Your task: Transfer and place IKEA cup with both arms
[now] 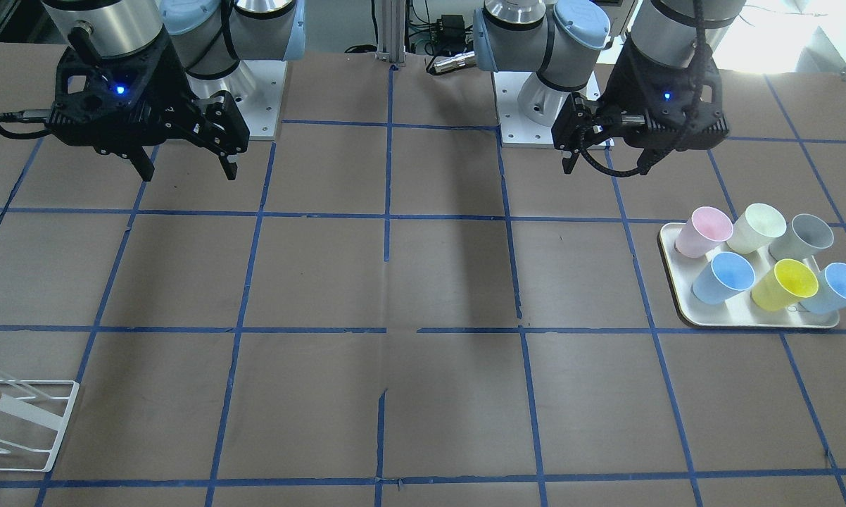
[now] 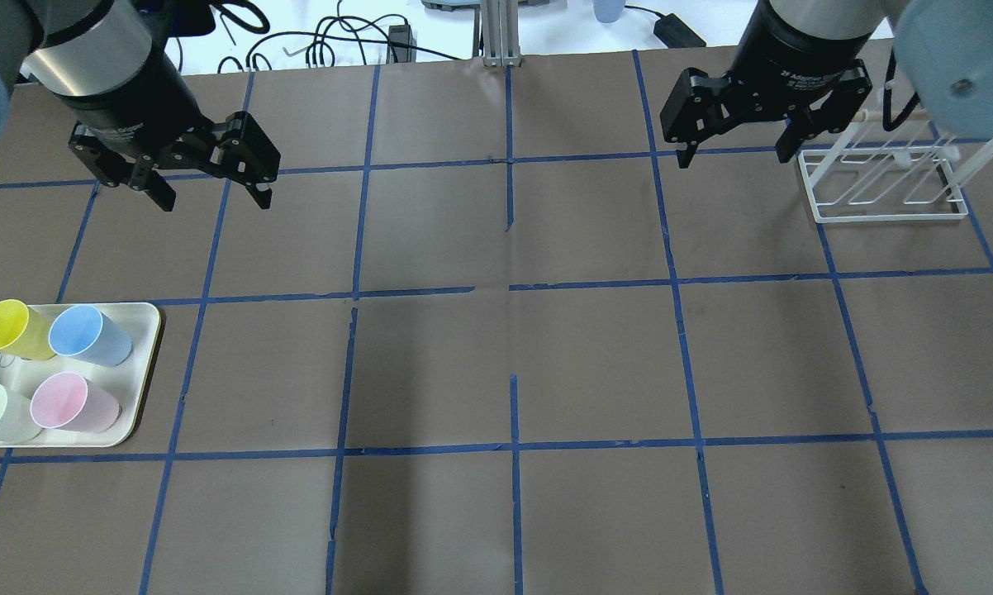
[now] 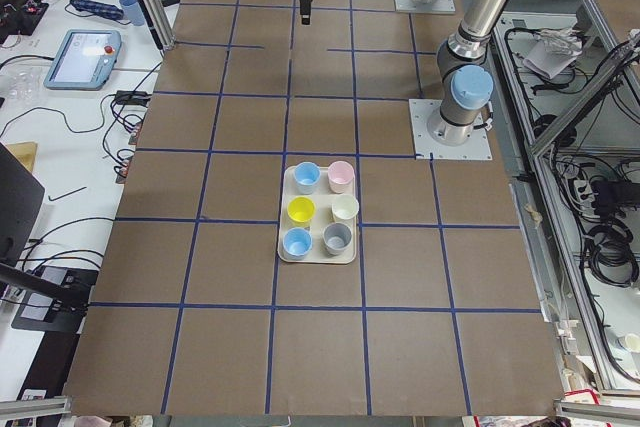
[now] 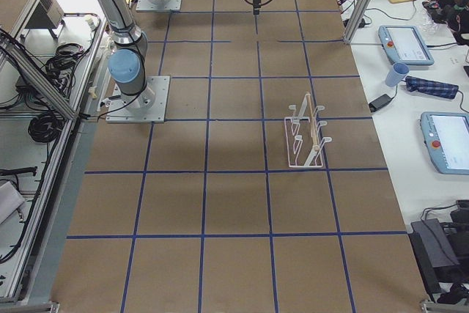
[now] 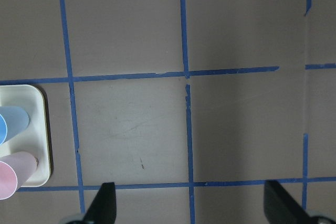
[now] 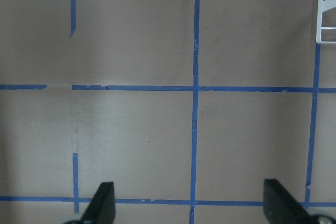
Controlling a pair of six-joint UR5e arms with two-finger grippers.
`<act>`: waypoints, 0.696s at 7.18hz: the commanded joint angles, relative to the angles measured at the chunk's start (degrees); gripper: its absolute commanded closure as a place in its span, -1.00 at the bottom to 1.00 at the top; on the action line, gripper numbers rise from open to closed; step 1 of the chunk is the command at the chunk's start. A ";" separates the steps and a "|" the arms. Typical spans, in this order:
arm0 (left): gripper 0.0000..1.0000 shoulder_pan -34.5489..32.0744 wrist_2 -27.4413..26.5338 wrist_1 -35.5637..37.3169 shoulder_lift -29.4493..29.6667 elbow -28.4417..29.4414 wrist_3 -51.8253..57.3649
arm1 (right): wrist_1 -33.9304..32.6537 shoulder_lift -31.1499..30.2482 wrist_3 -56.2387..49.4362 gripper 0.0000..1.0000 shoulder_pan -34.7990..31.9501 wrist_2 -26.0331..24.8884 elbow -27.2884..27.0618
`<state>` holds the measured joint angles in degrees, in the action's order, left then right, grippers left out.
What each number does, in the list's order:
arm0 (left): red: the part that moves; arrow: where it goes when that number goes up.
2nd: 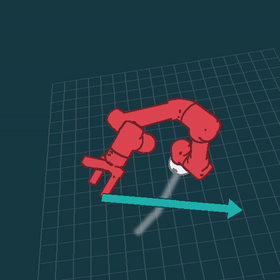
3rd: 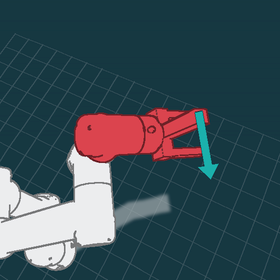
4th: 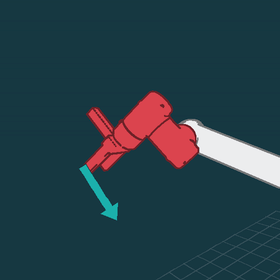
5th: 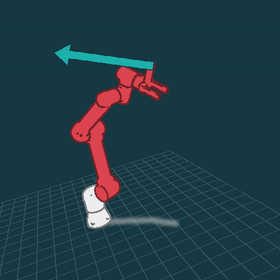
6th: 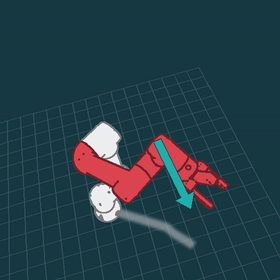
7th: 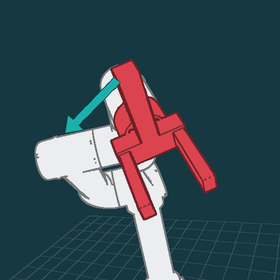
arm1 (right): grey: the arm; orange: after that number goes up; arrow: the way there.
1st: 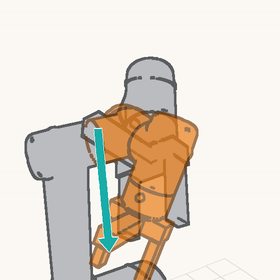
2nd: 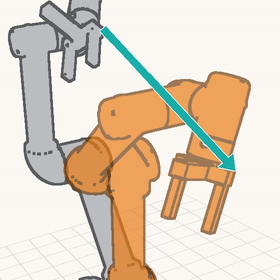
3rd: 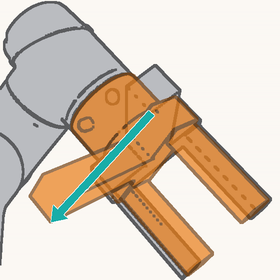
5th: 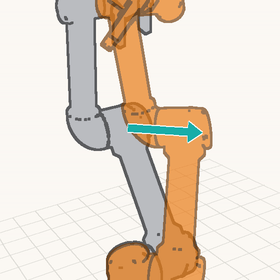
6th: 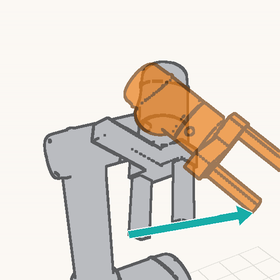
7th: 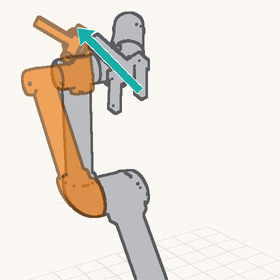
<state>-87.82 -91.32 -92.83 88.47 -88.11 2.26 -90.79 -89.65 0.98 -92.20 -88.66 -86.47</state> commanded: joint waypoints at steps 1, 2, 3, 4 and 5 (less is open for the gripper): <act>-1.00 0.72 0.09 -1.55 1.87 3.54 -0.58 | 0.00 0.00 -0.01 -1.00 0.00 -0.03 -0.01; -1.00 0.46 0.18 -2.78 1.71 3.21 -0.76 | 0.00 0.00 -0.01 -1.00 0.00 -0.03 -0.01; -1.00 0.19 1.22 -2.79 1.71 3.21 -1.72 | 0.00 0.00 -0.01 -1.00 0.00 -0.03 -0.01; -1.00 0.19 1.23 -3.05 1.71 3.47 -1.64 | -0.09 0.00 -0.01 -1.00 0.00 -0.03 -0.01; -1.00 0.19 1.06 -3.14 1.36 3.13 -1.64 | 0.00 0.00 -0.01 -1.00 0.00 -0.03 -0.01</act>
<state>-87.58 -90.27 -95.76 90.07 -84.85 0.72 -90.83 -89.65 0.97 -92.20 -88.68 -86.48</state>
